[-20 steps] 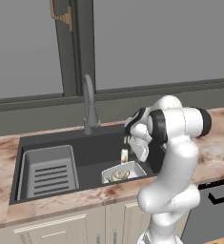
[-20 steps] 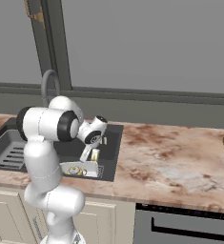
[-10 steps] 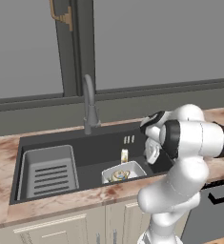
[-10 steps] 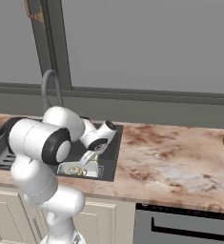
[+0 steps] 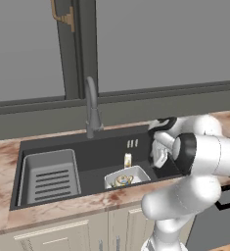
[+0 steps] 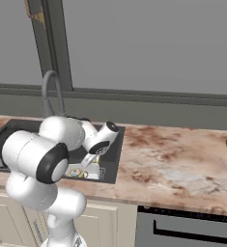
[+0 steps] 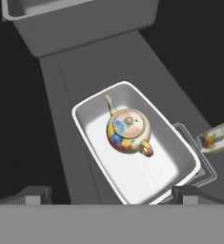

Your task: Pick the teapot and tupperware and place them in the sink. Then turn on the water.

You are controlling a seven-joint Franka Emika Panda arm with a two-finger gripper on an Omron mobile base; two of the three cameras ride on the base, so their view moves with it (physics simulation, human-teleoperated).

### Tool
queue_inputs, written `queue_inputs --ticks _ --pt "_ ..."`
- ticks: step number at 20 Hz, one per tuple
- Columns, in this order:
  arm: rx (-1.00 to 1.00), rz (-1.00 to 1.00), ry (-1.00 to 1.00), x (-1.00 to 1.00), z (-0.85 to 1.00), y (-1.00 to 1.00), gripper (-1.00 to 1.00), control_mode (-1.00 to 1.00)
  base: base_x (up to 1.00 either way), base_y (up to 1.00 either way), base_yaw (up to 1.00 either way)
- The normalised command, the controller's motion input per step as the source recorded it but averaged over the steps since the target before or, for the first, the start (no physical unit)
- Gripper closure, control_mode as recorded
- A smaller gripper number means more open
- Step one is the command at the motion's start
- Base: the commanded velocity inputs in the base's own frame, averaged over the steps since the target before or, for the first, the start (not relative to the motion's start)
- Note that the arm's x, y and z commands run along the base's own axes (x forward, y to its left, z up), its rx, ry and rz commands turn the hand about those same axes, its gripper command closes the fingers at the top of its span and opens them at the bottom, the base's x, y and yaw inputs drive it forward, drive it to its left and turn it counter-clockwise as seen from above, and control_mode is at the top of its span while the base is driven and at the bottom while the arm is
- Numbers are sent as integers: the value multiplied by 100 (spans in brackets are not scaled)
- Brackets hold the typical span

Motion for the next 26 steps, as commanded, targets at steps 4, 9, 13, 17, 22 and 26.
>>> queue_inputs --ticks 4,9,13,17,22,26 --pt "0 0 -6 -11 28 0 -100 -100 0 0 0" --pt "0 0 -11 -10 36 0 -100 -100 0 0 0" --pt "1 0 -11 -17 38 0 -100 -100 0 0 0" --pt "3 0 -4 -6 15 4 -100 -100 0 0 0" --pt "2 -17 -1 31 38 42 -100 -100 0 0 0" --pt "4 -47 -3 2 42 47 -100 -100 0 0 0"
